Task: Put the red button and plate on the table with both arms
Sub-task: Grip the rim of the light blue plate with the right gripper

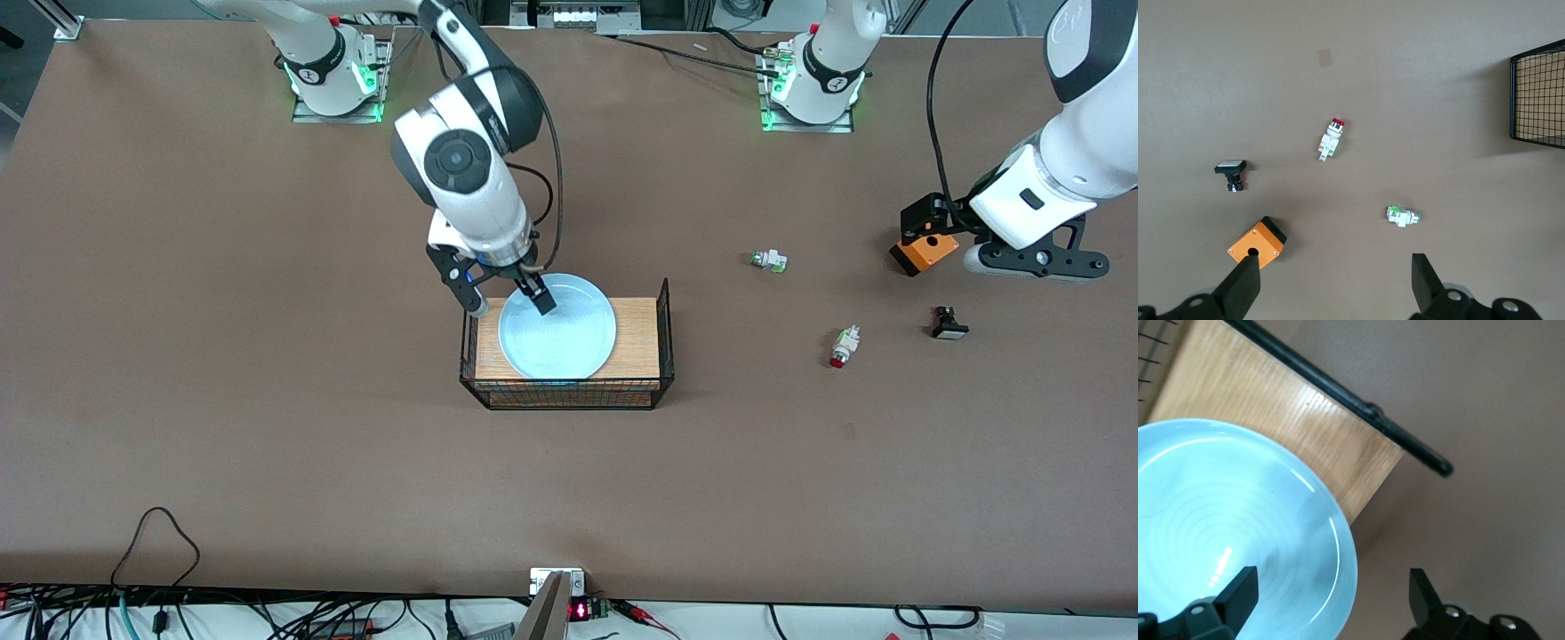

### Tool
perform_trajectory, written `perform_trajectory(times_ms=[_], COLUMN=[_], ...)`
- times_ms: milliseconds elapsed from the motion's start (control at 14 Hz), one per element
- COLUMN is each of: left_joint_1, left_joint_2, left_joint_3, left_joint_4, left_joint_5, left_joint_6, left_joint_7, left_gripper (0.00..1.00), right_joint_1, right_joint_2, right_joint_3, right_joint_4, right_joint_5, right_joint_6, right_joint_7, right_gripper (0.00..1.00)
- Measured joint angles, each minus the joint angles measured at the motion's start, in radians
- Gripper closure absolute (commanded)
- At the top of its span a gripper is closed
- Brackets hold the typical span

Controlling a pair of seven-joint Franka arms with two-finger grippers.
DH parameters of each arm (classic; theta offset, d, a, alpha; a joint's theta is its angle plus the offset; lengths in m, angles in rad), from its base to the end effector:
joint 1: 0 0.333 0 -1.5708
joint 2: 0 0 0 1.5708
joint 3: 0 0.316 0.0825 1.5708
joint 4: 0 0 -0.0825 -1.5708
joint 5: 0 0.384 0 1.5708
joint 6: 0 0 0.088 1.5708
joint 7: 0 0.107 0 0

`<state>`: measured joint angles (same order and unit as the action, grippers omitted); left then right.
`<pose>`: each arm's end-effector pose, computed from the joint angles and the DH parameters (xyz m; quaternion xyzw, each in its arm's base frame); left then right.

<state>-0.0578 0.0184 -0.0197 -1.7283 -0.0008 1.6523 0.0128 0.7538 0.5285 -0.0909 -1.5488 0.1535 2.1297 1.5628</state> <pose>0.5567 -0.0432 0.5466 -0.9979 0.0450 0.0472 0.0010 0.5418 0.4435 0.3493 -0.8849 0.4630 0.0267 0.0440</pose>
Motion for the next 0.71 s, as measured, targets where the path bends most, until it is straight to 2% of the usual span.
perform_trajectory(times_ms=[214,571,714], left_joint_1=[-0.001,-0.001,-0.001], left_joint_2=[-0.001,-0.001,-0.001], left_joint_3=[-0.001,0.000,0.000], left_joint_4=[0.001,0.001,0.001], left_joint_5=[0.000,0.000,0.000], left_joint_6=[-0.005,-0.009,-0.009], left_joint_7=[0.000,0.000,0.000], left_gripper=[0.00,0.00,0.00], right_joint_1=[-0.005,-0.006,-0.006], right_joint_2=[0.018,0.017,0.016], right_joint_3=[-0.004,-0.007,-0.011], right_joint_4=[0.004,0.007,0.009], right_joint_5=[0.000,0.000,0.000], right_joint_6=[0.001,-0.002,-0.015], right_joint_7=[0.001,0.004,0.004], right_gripper=[0.13,0.13,0.23])
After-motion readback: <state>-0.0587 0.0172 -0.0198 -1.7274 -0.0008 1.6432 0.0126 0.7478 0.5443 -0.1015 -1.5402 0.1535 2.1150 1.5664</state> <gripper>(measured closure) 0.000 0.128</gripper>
